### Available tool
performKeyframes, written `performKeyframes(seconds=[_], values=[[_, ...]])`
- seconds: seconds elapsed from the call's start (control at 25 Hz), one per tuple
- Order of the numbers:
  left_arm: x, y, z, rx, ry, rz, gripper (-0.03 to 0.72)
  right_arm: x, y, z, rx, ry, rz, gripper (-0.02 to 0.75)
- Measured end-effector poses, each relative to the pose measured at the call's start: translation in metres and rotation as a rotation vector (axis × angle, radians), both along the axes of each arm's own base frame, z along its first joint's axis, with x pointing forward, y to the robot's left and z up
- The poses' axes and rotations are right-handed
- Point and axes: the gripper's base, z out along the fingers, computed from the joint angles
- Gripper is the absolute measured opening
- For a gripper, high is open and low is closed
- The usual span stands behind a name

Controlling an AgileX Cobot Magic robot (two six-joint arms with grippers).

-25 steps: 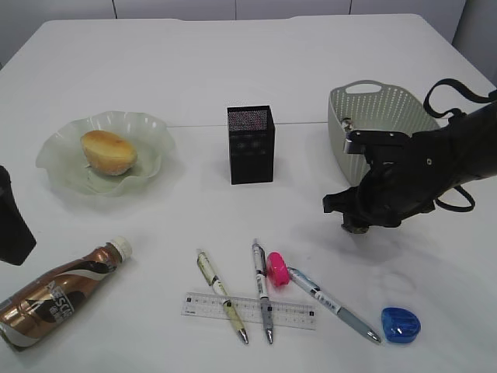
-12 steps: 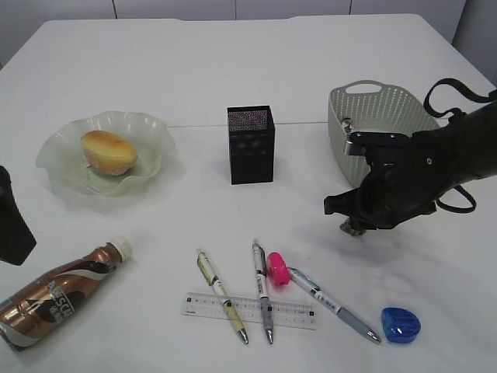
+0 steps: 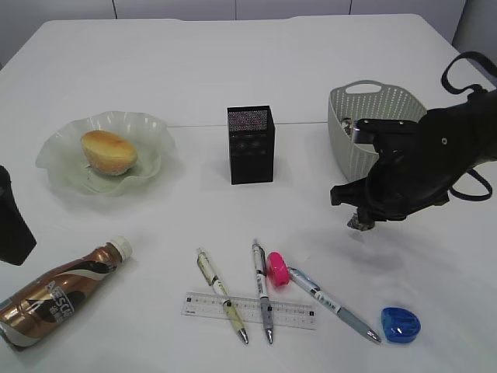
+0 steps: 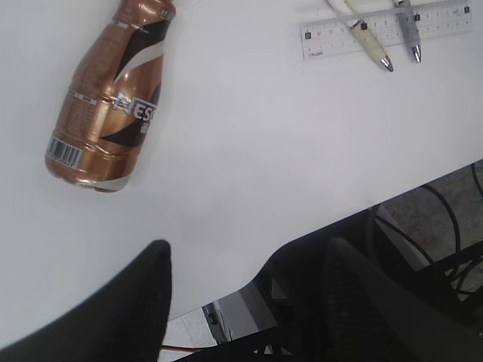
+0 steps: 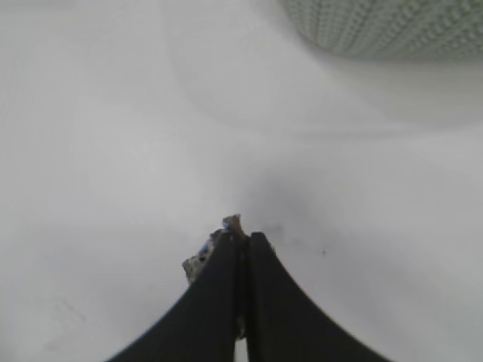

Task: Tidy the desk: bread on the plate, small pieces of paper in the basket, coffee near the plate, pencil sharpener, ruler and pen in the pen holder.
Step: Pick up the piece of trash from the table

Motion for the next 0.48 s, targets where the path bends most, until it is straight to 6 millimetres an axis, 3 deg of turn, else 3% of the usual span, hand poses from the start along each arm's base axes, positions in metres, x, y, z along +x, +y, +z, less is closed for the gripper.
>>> performKeyframes(seconds=[0.48], values=[[0.000,0.000,0.000,0.000,0.000,0.000,0.459,-0.011,-0.003,0.024,-0.014,0.032,0.004,0.013]])
